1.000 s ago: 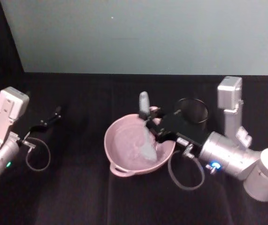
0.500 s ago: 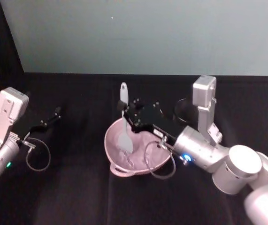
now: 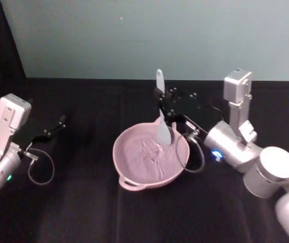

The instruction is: Use the one hand to pick up the spoon and stir the clear water in the bowl.

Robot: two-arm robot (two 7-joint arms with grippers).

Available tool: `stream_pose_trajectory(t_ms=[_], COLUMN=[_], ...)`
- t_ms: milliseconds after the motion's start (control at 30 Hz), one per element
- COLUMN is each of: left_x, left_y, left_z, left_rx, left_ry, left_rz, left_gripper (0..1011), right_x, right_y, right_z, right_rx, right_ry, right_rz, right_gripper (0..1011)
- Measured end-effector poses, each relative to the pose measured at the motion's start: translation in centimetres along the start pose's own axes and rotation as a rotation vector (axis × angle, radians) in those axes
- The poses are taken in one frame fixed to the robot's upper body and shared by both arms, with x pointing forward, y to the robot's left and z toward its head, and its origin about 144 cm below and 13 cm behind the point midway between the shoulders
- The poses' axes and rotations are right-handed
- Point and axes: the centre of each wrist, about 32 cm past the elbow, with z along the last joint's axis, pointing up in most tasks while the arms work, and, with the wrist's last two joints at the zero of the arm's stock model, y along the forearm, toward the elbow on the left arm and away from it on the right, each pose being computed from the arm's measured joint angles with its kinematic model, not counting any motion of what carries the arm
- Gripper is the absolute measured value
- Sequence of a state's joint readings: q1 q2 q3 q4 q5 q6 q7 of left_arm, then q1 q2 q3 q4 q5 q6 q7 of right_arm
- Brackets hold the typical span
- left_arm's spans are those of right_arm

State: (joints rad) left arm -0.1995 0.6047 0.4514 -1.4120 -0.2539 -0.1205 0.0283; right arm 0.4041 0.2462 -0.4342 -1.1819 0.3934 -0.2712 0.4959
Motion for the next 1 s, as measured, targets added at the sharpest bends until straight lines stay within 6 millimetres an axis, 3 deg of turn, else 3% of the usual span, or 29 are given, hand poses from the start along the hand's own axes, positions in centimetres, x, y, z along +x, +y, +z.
stream_pose_trajectory(t_ms=[167,333,667,1000], left_x=[0.0,0.0,0.0,0.0], left_y=[0.0,0.0,0.0,0.0], left_z=[0.0,0.0,0.0,0.0], left_rx=[0.000,0.000,0.000,0.000], left_ry=[0.000,0.000,0.000,0.000], left_rz=[0.000,0.000,0.000,0.000], left_gripper=[1011,1011,1011,1011], right_x=[-0.6,-1.7,-3.2,-2.0], right_y=[-3.2,-4.1,-0.9,2.2], right_z=[1.6,1.8,0.5,-0.6], right_rx=[-0.048,-0.065,-0.029,-0.018], right_ry=[0.031,0.102,0.176,0.085], right_rz=[0.040,0.102,0.146,0.035], right_gripper=[117,117,117,117])
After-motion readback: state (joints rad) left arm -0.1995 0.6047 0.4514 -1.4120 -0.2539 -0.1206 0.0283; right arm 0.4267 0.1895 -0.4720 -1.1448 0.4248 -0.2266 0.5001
